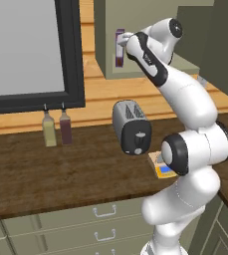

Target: Pick the cereal and place it on the digital scale for weighing, and close the cabinet.

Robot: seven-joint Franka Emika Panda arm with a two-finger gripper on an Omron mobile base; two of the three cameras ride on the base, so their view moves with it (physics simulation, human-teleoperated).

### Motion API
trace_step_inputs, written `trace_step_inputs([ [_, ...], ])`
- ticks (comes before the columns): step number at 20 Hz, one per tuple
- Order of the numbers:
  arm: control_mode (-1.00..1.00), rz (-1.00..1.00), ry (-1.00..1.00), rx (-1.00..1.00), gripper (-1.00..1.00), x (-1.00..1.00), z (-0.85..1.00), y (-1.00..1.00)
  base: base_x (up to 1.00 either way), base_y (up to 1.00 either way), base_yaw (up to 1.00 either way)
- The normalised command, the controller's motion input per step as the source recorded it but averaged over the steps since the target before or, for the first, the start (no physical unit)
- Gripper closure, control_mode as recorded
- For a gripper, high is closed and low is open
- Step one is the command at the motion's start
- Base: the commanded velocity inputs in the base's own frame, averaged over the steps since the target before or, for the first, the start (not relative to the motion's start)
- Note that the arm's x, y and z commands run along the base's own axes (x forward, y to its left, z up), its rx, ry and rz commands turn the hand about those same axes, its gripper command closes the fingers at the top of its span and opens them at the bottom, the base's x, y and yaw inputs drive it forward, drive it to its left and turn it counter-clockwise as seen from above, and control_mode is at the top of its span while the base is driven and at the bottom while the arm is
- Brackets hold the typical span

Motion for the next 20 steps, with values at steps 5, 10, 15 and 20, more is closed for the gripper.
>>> trace_step_inputs([
  [5, -1.0, 0.01, 0.0, 0.0, -1.0, 0.43, -0.02, 0.0, 0.0, 0.0, 0.0],
  [10, -1.0, 0.01, 0.0, 0.0, -1.0, 0.47, -0.03, 0.0, 0.0, 0.0, 0.0],
  [15, -1.0, 0.05, 0.0, 0.04, -1.0, 0.1, 0.0, -0.23, 0.0, 0.0, 0.0],
  [20, -1.0, 0.08, 0.0, 0.03, -1.0, 0.0, -0.19, -0.27, 0.0, 0.0, 0.0],
])
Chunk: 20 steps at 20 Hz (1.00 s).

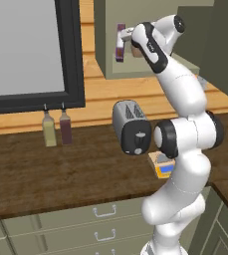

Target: Pick the cereal and place it on the digital scale for weighing, and close the cabinet.

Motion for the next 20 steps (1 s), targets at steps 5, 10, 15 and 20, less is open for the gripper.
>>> trace_step_inputs([
  [5, -1.0, 0.09, -0.07, 0.0, -1.0, -0.05, -0.37, -0.02, 0.0, 0.0, 0.0],
  [10, -1.0, 0.03, -0.14, 0.0, -1.0, -0.55, 0.0, -0.06, 0.0, 0.0, 0.0],
  [15, -1.0, 0.0, -0.18, -0.05, -1.0, -0.88, 0.19, 0.05, 0.0, 0.0, 0.0],
  [20, -1.0, 0.0, -0.13, -0.06, -1.0, -0.72, 0.5, 0.22, 0.0, 0.0, 0.0],
])
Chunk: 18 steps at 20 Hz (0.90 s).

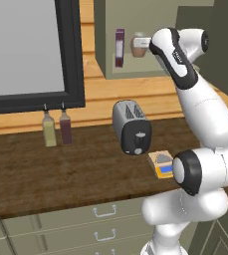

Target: Pick the cereal and place it on the digital scale for weighing, and close the cabinet.

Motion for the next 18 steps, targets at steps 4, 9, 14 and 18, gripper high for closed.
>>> trace_step_inputs([
  [4, -1.0, 0.0, 0.06, 0.0, -1.0, -0.42, 0.4, 0.34, 0.0, 0.0, 0.0],
  [9, -1.0, -0.01, 0.41, 0.04, -1.0, 0.0, 0.04, 0.15, 0.0, 0.0, 0.0],
  [14, -1.0, -0.02, 0.09, 0.0, -1.0, 0.0, 0.0, 0.22, 0.0, 0.0, 0.0],
  [18, -1.0, -0.03, 0.0, -0.02, -1.0, 0.0, 0.0, 0.24, 0.0, 0.0, 0.0],
])
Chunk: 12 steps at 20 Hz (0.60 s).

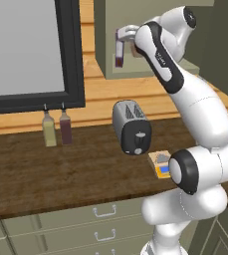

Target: Pick the cereal and place it on the digital scale for weighing, and close the cabinet.

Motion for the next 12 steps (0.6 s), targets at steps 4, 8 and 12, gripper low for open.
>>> trace_step_inputs([
  [4, -1.0, -0.02, -0.03, -0.02, -1.0, 0.04, -0.12, 0.16, 0.0, 0.0, 0.0],
  [8, -1.0, -0.01, 0.0, 0.0, -1.0, 0.19, -0.14, 0.0, 0.0, 0.0, 0.0],
  [12, -1.0, 0.0, 0.0, 0.0, -1.0, 0.15, -0.16, -0.02, 0.0, 0.0, 0.0],
])
